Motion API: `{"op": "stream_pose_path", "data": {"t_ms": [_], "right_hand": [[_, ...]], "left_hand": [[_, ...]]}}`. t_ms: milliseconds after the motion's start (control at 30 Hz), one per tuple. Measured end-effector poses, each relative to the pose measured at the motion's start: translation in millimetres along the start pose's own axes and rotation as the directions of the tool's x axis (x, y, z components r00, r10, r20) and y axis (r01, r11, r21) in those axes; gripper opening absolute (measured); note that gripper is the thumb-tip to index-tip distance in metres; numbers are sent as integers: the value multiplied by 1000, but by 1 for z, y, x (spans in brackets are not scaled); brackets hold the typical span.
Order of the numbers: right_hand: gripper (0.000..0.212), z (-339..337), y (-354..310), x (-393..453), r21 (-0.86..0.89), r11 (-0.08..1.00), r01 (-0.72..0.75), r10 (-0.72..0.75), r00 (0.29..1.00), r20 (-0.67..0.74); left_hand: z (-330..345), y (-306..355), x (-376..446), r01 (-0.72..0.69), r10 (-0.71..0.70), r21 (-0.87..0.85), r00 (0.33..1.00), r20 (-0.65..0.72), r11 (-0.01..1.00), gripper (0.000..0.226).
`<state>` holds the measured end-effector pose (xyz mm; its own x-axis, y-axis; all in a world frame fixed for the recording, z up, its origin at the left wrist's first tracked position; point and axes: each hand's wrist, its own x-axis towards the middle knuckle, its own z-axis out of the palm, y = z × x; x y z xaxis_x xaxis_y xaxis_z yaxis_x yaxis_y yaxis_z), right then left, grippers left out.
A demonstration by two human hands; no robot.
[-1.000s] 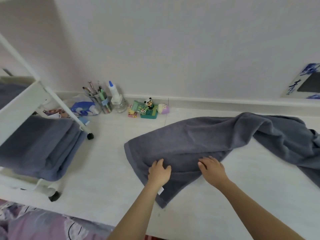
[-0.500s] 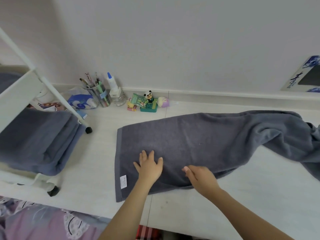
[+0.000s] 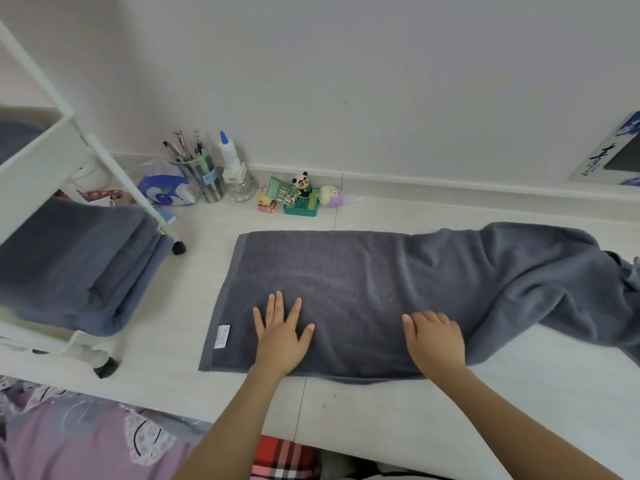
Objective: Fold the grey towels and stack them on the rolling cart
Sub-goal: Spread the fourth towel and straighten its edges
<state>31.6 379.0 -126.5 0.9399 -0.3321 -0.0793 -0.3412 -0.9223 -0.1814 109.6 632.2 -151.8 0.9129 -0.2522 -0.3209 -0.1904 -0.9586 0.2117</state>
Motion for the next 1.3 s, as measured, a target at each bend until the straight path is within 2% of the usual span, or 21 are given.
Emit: {"op": "stream_pose_path", "data": {"t_ms": [133, 267, 333, 433, 467, 600, 667, 733, 767, 867, 967, 1033, 1100, 1133, 1200, 1300], "right_hand": [[44, -1, 6, -3, -11, 999, -42, 44, 987, 156], [51, -11, -2, -3, -3, 1000, -3, 4, 974, 227], [55, -14, 1, -2, -52, 998, -28, 38, 980, 196], [51, -9, 13, -3, -107, 994, -23, 32, 996, 85], [48, -4, 18, -4, -101, 995, -12, 22, 995, 95], [54, 7, 38, -3, -61, 998, -26, 43, 952, 303], [55, 8, 49, 2, -36, 996, -86, 93, 939, 332], [55, 6, 54, 4, -30, 995, -96, 100, 953, 286], [54, 5, 55, 1, -25, 997, -71, 75, 974, 216], [63, 5, 54, -18, 27, 1000, 10, -9, 1000, -9], [72, 12, 63, -34, -55, 998, -31, 37, 993, 109], [71, 13, 68, -35, -128, 988, -92, 111, 982, 151], [60, 9, 70, -34, -165, 972, -168, 194, 968, 156], [58, 8, 70, -35, -161, 970, -180, 202, 970, 137], [69, 7, 71, -39, -121, 981, -153, 165, 981, 100], [81, 12, 78, -52, -125, 988, -85, 105, 982, 156]], "left_hand": [[19, 29, -20, 24, -23, -61, 1000, 4, 998, 71], [25, 13, -17, -1, 1, 34, 1000, -5, 999, 92], [18, 1, -8, -1, 1, 27, 1000, -2, 1000, 99], [9, -2, -1, 57, -57, 36, 998, 17, 998, 73], [10, 0, -2, 71, -71, 31, 997, 18, 997, 70], [20, 7, -9, 68, -68, 67, 998, -9, 995, 94], [20, 7, -7, 98, -98, 50, 995, 11, 994, 93], [15, 10, -4, 122, -124, 49, 992, 33, 991, 80], [15, 13, -4, 128, -130, 47, 991, 36, 991, 77], [17, 29, -7, 62, -62, 31, 998, -11, 998, 84], [28, 43, -14, -47, 47, 84, 999, 8, 995, 90], [29, 46, -14, -23, 21, 99, 1000, 18, 995, 83], [25, 51, -12, 1, -5, 89, 999, 41, 996, 74], [22, 55, -12, -1, -3, 73, 999, 44, 997, 73], [19, 65, -12, -50, 49, 44, 998, 36, 998, 71], [25, 79, -15, -131, 126, 78, 990, 67, 988, 70]]}}
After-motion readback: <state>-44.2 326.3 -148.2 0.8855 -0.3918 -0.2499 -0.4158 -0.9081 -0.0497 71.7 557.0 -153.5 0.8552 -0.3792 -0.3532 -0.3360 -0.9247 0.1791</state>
